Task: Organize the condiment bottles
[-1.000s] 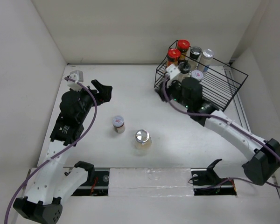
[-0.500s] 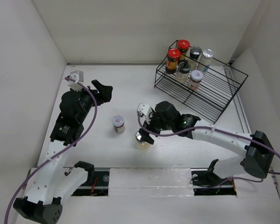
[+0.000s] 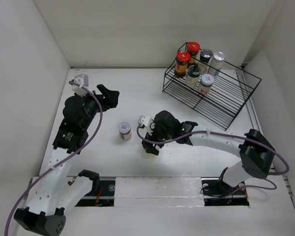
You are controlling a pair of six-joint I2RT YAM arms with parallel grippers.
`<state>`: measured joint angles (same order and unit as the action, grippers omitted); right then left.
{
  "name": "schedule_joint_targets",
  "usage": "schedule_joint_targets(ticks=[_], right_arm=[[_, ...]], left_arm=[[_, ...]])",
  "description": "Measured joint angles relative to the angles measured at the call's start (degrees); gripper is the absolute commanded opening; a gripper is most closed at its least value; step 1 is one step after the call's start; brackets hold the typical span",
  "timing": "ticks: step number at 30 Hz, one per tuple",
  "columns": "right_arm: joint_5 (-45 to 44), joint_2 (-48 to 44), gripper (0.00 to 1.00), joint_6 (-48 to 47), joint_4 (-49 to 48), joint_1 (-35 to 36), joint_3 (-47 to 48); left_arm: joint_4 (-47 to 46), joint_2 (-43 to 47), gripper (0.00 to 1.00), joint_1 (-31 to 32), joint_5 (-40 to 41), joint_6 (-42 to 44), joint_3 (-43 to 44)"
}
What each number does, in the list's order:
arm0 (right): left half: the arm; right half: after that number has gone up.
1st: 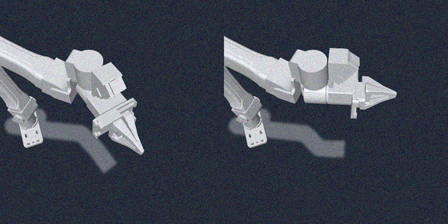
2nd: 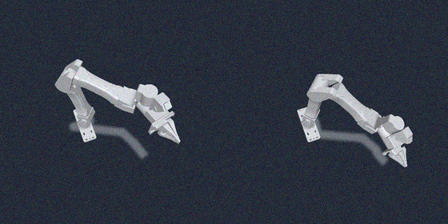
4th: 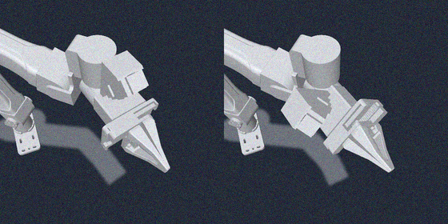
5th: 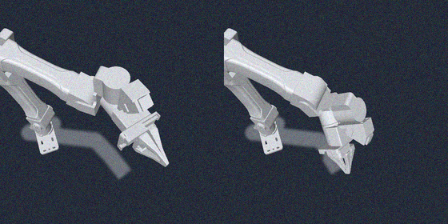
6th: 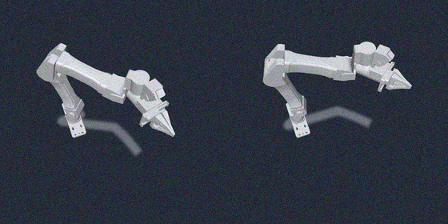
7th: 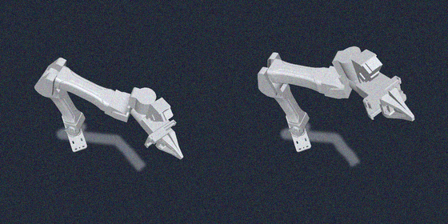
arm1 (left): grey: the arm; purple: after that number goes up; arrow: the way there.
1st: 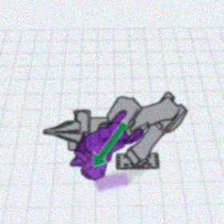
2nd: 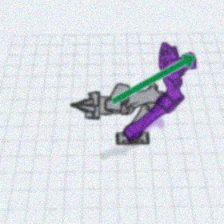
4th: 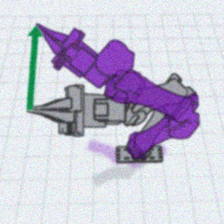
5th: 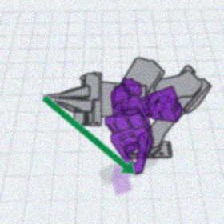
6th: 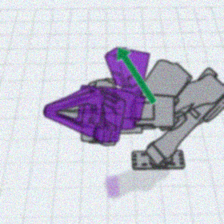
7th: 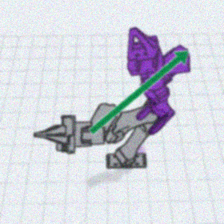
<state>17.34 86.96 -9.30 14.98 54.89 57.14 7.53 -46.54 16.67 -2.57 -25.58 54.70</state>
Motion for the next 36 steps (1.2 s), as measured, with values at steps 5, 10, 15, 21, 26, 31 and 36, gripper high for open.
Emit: schedule_joint_targets(ticks=[5, 10, 15, 21, 26, 31, 36], right_arm=[[-1.33, 0.13, 0.46, 0.50, -3.54, 0.00, 0.09], [-5.57, -0.96, 0.43, 0.74, -3.34, 0.00, -0.74], [-12.79, -9.57, 0.43, 1.03, -0.79, -1.40, -1.11], [-24.35, -25.24, 0.43, 1.84, 2.34, -11.39, 1.86], [-34.12, -31.28, 0.42, 3.48, 7.96, -22.05, 7.58], [-36.72, -30.86, 0.42, 4.20, 11.74, -33.64, 10.38], [-35.36, -27.06, 0.42, 4.42, 11.96, -42.80, 12.09]], left_arm=[[0.00, 0.00, 0.80, 0.00, -0.26, 0.00, 0.00], [0.00, 0.00, 0.80, 0.00, -0.35, 0.00, 0.00], [-0.02, 0.11, 0.80, 0.00, -0.42, 0.00, 0.00], [0.00, 0.02, 0.80, 0.00, -0.85, 0.02, 0.00], [0.00, 0.68, 0.80, 0.00, -0.90, 0.02, 0.00], [-0.11, 1.29, 0.80, 0.00, -1.36, 0.04, 0.00], [-0.07, 1.29, 0.80, 0.00, -1.38, 0.04, 0.00]])
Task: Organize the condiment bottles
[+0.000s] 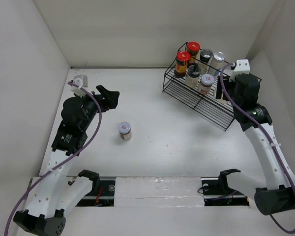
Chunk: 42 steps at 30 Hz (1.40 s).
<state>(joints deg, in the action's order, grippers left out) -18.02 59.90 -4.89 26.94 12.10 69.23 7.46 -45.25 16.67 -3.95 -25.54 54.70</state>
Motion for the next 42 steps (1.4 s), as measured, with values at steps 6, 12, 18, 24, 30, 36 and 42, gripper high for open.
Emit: schedule_joint_targets(ticks=[6, 12, 18, 24, 30, 36, 42], right_arm=[[5.03, 6.36, 0.42, 0.42, -1.88, -6.69, 1.44], [9.35, 10.75, 0.44, 1.40, -4.22, -8.57, 1.29], [11.80, 13.33, 0.48, 2.25, -5.92, -9.44, 1.05], [12.24, 13.75, 0.54, 3.04, -7.34, -9.70, -0.39], [12.24, 13.94, 0.73, 3.87, -8.50, -10.16, -1.55], [12.22, 13.64, 0.91, 4.37, -8.55, -10.14, -1.40], [9.62, 7.21, 0.93, 4.00, -9.49, -5.81, -0.66]], left_arm=[[0.02, 0.00, 0.80, 0.00, 0.07, 0.00, 0.00], [0.02, 0.00, 0.80, 0.00, 0.07, 0.00, 0.00], [0.02, 0.00, 0.80, 0.00, 0.07, 0.00, 0.00], [0.02, 0.00, 0.80, 0.00, 0.07, -0.02, 0.00], [0.04, 0.00, 0.80, 0.00, 0.04, 0.00, 0.00], [0.02, 0.00, 0.80, 0.00, 0.04, 0.00, 0.00], [0.02, 0.00, 0.80, 0.00, 0.13, 0.00, 0.00]])
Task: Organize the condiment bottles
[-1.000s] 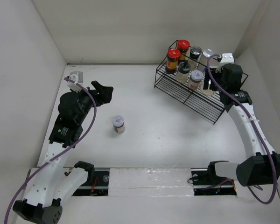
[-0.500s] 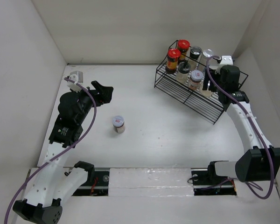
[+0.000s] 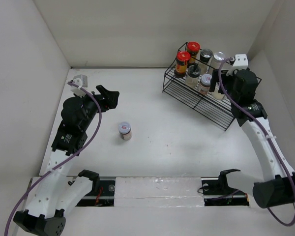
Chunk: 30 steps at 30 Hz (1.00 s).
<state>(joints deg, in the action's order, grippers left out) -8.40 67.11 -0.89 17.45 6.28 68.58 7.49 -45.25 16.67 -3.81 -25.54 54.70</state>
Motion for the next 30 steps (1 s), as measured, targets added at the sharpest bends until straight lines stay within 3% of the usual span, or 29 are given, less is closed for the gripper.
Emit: schedule_joint_targets(ticks=[4, 7, 8, 13, 16, 21, 28, 30], right_arm=[[2.47, -4.02, 0.89, -1.31, -4.85, 8.24, 0.42], [5.88, -2.21, 0.72, -2.60, -8.90, 16.22, 0.17], [7.17, -0.81, 0.70, -3.02, -10.49, 19.61, -0.11], [13.27, 13.64, 0.93, -5.53, -15.17, 34.84, -1.73], [16.13, 23.15, 0.99, -7.13, -15.56, 41.22, -1.70], [20.20, 33.77, 1.00, -8.66, -15.80, 47.50, -0.61], [22.88, 43.43, 1.00, -8.79, -20.37, 48.94, 6.25], [23.45, 46.51, 0.95, -8.76, -22.05, 48.94, 8.90]], left_arm=[[0.02, 0.00, 0.80, 0.00, 0.52, 0.00, 0.00], [0.04, 0.00, 0.80, 0.00, 1.11, 0.00, 0.00], [0.04, 0.02, 0.80, 0.00, 1.25, 0.00, 0.00], [0.09, 0.50, 0.80, 0.00, 2.69, 0.00, 0.00], [0.13, 1.18, 0.80, 0.00, 3.85, -0.02, 0.00], [0.28, 2.43, 0.80, 0.00, 6.38, -0.31, 0.00], [0.76, 5.01, 0.80, -0.02, 9.57, -0.59, -0.83], [0.79, 5.05, 0.80, -0.02, 9.97, -0.63, -0.83]])
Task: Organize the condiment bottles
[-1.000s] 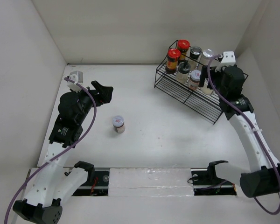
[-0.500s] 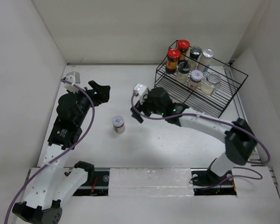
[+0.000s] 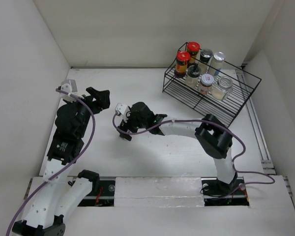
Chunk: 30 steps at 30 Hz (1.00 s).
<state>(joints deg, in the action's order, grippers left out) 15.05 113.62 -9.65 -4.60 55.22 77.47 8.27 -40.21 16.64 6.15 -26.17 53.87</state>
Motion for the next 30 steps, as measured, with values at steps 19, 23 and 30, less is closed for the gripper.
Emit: schedule_joint_targets(ticks=[19, 23, 30], right_arm=[[-14.97, -39.54, 0.46, 0.94, 4.22, -6.45, -14.16], [-26.73, -56.37, 0.46, 1.99, 6.32, -17.14, -14.23], [-39.93, -61.99, 0.46, 4.52, 17.35, -36.22, -13.05]], left_arm=[[0.11, -0.96, 0.80, 0.00, -2.25, -0.04, -0.26], [-0.07, -1.77, 0.80, 0.00, -3.50, -0.26, -0.26], [-1.07, -4.61, 0.80, 0.00, -5.68, -0.70, -0.26]])
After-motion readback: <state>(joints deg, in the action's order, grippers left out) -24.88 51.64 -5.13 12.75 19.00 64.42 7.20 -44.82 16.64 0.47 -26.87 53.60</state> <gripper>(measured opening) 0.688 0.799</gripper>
